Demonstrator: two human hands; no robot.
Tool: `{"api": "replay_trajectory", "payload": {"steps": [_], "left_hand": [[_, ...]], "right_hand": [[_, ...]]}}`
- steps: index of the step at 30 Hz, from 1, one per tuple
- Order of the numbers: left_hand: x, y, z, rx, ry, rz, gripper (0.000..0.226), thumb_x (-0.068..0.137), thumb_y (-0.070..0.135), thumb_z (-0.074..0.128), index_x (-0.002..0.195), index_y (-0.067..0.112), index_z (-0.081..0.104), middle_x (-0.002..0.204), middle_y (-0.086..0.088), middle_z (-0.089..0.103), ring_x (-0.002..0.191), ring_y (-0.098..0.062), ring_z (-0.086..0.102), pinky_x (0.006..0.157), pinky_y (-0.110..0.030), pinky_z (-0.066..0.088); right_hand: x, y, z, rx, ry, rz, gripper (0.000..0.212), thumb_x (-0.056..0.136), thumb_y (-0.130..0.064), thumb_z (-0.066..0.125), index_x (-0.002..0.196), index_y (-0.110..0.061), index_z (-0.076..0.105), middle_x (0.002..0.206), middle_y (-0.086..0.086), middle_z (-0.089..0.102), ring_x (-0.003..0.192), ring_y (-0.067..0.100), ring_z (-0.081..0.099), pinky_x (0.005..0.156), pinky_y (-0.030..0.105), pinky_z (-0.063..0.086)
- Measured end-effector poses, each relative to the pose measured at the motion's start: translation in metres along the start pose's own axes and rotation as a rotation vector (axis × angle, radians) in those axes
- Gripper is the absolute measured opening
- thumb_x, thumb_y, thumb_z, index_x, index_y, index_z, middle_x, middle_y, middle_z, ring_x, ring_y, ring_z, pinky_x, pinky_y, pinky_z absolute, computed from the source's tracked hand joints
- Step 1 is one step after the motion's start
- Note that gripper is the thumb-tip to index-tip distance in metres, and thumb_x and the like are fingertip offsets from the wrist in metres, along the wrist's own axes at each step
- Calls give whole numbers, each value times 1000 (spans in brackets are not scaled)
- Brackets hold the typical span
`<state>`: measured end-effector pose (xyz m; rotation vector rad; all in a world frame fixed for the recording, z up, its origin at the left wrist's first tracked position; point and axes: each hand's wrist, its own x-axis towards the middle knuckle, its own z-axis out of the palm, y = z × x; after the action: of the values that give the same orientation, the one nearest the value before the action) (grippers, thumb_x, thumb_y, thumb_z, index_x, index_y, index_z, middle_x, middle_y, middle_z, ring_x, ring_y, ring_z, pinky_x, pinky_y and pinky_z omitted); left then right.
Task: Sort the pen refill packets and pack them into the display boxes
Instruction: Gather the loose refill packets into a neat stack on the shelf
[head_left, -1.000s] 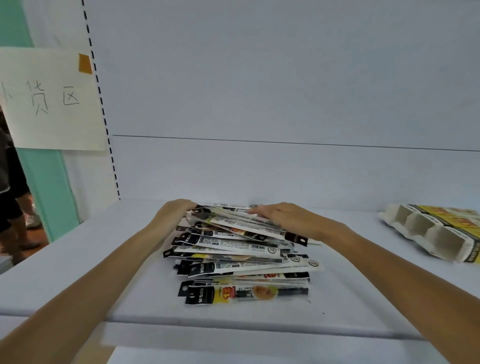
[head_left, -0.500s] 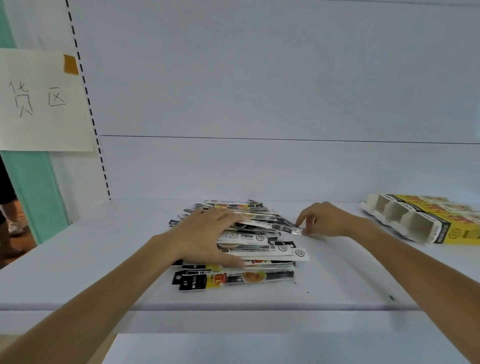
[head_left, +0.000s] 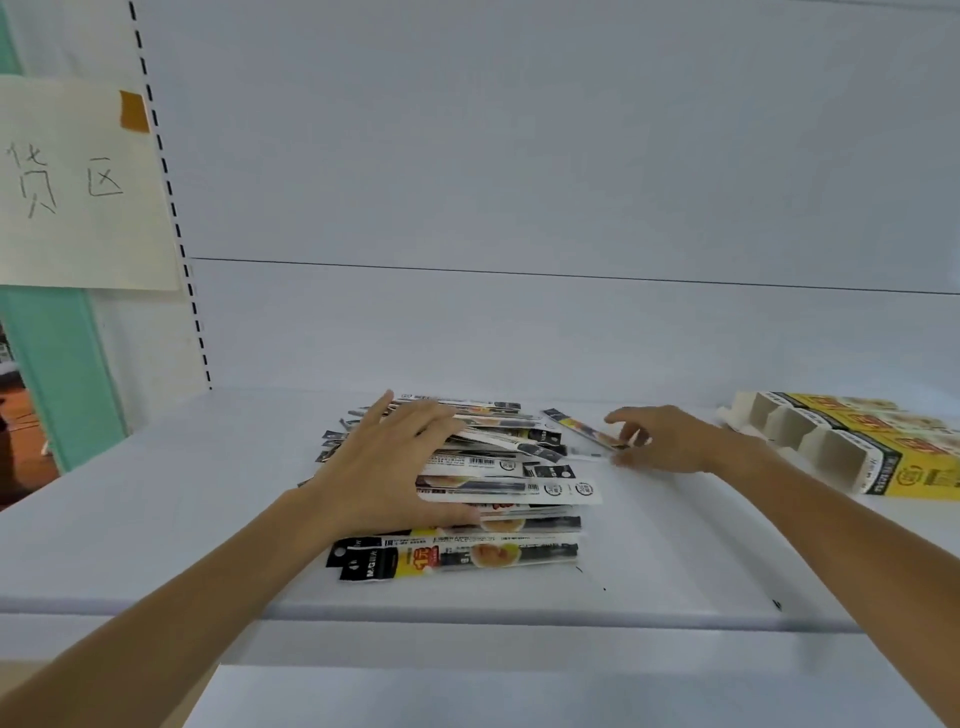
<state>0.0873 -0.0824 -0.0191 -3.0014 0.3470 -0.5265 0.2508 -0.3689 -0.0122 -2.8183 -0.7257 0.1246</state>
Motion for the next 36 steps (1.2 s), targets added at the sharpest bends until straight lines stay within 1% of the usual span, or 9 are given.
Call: {"api": "replay_trajectory", "payload": {"steps": [5, 10, 15, 18, 21, 27, 30, 34, 36], "left_hand": [[-16, -12, -4, -256, 132, -137, 109, 60, 93, 5, 143, 26, 32, 149, 7, 32, 138, -9, 24, 114, -29, 5], [-33, -43, -1, -668, 202, -542, 54, 91, 50, 43, 137, 22, 39, 144, 2, 39, 132, -15, 35, 105, -32, 27], [-52, -42, 3, -802, 156, -533, 48, 93, 44, 44, 138, 27, 38, 144, 6, 37, 133, -11, 33, 103, -28, 25], [-53, -40, 1, -871, 105, -557, 51, 93, 45, 45, 140, 29, 35, 144, 6, 39, 132, -12, 36, 102, -27, 27], [-51, -39, -2, -944, 104, -588, 52, 92, 46, 46, 141, 29, 35, 142, 6, 41, 127, -12, 40, 102, -28, 29], [-48, -40, -2, -981, 84, -602, 51, 93, 50, 43, 140, 32, 34, 135, 6, 47, 118, -10, 42, 94, -26, 26], [-43, -37, 2, -947, 110, -627, 52, 94, 53, 36, 141, 31, 32, 142, 3, 41, 118, -11, 39, 93, -27, 26], [-35, -42, 4, -900, 189, -682, 57, 95, 53, 32, 144, 26, 27, 151, 0, 26, 137, -18, 29, 104, -32, 24], [-32, -49, 3, -911, 179, -699, 57, 95, 53, 30, 145, 24, 26, 152, 0, 25, 138, -19, 27, 107, -34, 23]], "right_hand": [[3, 5, -1, -175, 138, 67, 29, 86, -26, 56, 113, -15, 58, 112, 4, 60, 98, 21, 54, 79, 28, 42], [9, -3, -9, -20, 243, 126, 13, 80, -16, 60, 92, -13, 61, 105, 13, 61, 90, 26, 58, 76, 29, 45], [3, -31, -10, -76, -68, 212, 32, 85, -26, 61, 108, -4, 58, 101, 10, 57, 80, 21, 54, 64, 25, 45], [-1, -34, -13, -75, -54, 208, 11, 81, -9, 62, 89, -3, 55, 88, 9, 54, 66, 21, 60, 56, 25, 55], [-6, -41, -12, -247, -10, 223, 25, 79, -10, 61, 69, -12, 37, 79, 4, 45, 63, 22, 57, 60, 32, 53], [5, -99, -10, -271, 436, -61, 7, 86, -15, 51, 89, -12, 46, 85, 4, 50, 72, 21, 49, 58, 28, 36], [9, -141, 1, -134, 354, -254, 15, 86, -17, 54, 101, -14, 56, 96, 2, 57, 81, 18, 53, 67, 30, 45], [6, -152, 15, 169, 247, -216, 42, 84, -22, 62, 125, -16, 53, 127, 4, 54, 115, 20, 50, 96, 31, 40], [-5, -141, 13, 381, 298, -192, 53, 83, -26, 66, 132, -19, 47, 130, 2, 48, 117, 18, 47, 89, 22, 38]]}}
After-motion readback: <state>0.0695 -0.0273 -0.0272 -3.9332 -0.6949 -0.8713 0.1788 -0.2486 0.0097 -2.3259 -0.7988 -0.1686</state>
